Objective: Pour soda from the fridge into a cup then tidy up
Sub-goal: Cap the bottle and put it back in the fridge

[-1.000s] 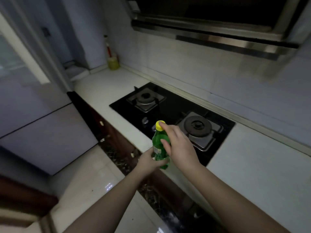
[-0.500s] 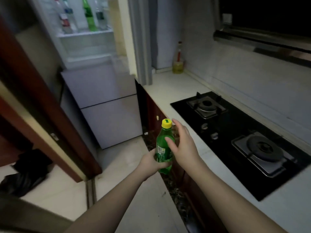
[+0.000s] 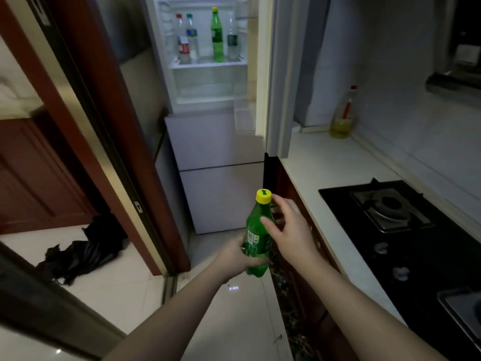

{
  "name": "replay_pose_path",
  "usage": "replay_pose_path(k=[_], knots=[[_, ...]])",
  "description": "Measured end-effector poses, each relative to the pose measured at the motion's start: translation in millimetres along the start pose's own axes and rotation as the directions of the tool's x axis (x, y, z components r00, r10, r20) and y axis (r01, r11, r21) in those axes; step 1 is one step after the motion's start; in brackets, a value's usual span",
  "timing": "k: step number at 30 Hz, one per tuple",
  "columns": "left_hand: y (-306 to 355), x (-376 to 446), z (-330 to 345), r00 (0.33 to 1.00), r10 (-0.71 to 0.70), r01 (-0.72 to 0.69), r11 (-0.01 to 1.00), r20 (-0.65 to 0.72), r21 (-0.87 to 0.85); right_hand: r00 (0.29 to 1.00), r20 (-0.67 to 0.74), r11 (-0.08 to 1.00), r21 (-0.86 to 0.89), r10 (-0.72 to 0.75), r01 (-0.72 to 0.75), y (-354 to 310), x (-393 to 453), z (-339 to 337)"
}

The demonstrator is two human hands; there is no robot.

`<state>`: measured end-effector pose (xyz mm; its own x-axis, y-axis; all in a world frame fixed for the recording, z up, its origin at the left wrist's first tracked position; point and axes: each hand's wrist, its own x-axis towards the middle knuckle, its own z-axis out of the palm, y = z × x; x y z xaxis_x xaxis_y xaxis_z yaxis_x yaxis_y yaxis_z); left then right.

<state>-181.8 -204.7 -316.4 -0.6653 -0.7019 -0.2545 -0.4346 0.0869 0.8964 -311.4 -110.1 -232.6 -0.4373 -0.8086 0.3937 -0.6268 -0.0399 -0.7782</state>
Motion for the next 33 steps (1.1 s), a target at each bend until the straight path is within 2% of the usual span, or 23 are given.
replay_pose_path(k=[11, 21, 28, 33], knots=[[39.0, 72.5, -51.9, 0.988, -0.018, 0.023, 0.999, -0.150, 0.032, 0.993, 0.075, 0.990, 0.114, -0.088, 0.079, 11.3, 113.1, 16.4], [41.2, 113.2, -117.9, 0.965, -0.042, 0.050, 0.998, -0.259, 0.025, 0.975, 0.184, 0.981, 0.167, -0.126, 0.095, 1.9, 201.9, 67.8], [31.5, 165.9, -188.0, 0.959, -0.025, 0.051, 0.995, -0.282, 0.085, 0.976, 0.173, 0.982, 0.152, -0.135, 0.109, -12.8, 263.9, 120.0], [39.4, 205.3, -229.2, 0.961, -0.004, 0.016, 0.999, -0.276, 0.039, 0.980, 0.136, 0.987, 0.095, -0.144, 0.132, -24.1, 309.3, 143.8]])
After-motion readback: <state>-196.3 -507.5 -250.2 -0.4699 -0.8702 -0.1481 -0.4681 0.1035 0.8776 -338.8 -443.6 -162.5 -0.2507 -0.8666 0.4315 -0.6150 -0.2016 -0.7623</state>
